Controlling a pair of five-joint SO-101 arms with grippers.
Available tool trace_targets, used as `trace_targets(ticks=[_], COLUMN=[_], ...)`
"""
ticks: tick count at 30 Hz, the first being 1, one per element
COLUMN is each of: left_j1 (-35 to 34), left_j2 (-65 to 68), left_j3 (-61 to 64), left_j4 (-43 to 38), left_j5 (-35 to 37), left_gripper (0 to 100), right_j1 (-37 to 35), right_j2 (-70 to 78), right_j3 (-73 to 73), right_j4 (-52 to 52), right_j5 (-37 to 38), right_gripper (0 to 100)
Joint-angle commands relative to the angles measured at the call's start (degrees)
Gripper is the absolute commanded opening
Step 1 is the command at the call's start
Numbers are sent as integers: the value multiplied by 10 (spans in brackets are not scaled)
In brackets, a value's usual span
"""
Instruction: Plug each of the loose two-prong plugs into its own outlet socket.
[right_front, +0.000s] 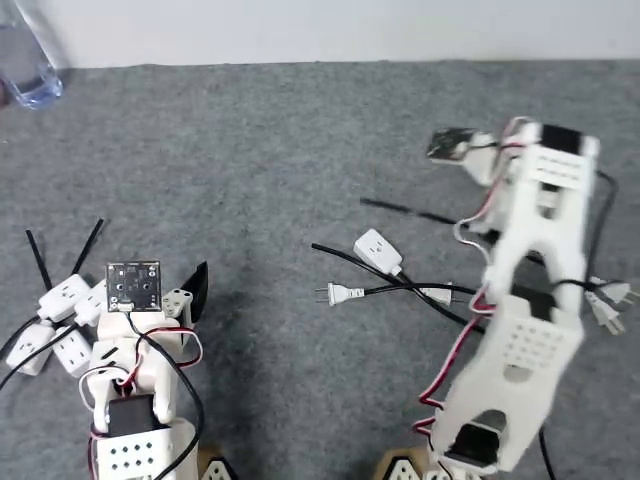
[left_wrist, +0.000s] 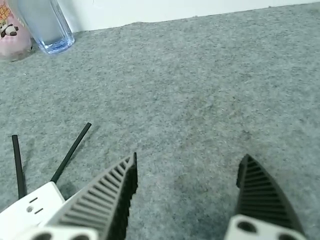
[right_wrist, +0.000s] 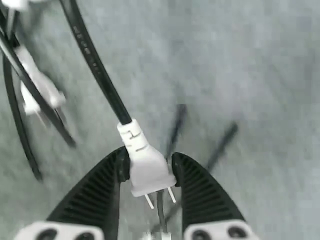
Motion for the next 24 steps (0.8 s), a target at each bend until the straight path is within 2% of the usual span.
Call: trace_targets(ticks=[1,3,7,11,21,24], left_j1=[5,5,5,5,5,5], left_j2=[-6,-7,-8,-8,-7,-8], left_j3=[-4,-4,-4,-4,-4,-4], left_j4=[-16,-15,-15,-14,-14,-14], left_j5=[-4,-3,-2,-1,-1,-1], left_gripper=[305,305,305,305,305,305], right_j1=[73,118,202,258,273,271], right_j2=[-65,-66,-65,-55,-12,-6], right_j3=[-6,-6,-5,-5,-5,-5], right_j4=[8,6,7,7,8,8], right_j5=[4,9,67,102,111,111], right_gripper=[8,8,8,8,9,80])
